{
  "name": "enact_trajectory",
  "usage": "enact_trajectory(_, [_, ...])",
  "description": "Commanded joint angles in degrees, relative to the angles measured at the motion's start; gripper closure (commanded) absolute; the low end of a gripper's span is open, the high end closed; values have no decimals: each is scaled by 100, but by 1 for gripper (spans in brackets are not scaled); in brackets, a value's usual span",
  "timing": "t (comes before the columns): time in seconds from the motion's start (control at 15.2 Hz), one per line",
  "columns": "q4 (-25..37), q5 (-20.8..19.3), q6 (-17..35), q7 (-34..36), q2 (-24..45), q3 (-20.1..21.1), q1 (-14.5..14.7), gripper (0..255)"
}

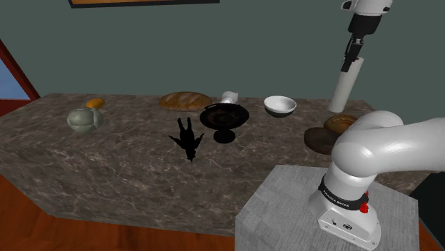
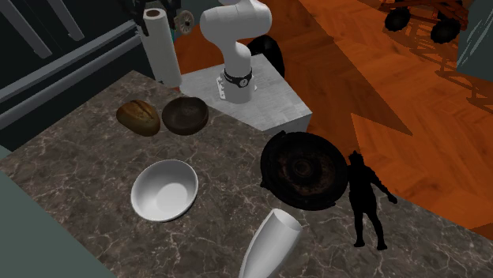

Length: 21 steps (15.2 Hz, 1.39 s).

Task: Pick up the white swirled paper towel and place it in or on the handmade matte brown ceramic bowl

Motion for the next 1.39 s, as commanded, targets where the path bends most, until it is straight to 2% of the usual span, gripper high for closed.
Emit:
enact_trajectory(0.0, [148, -53, -183, -148, -58, -39, -52, 255])
enact_trajectory(1.32, [-1512, -691, 933, -33, -611, -675, -383, 255])
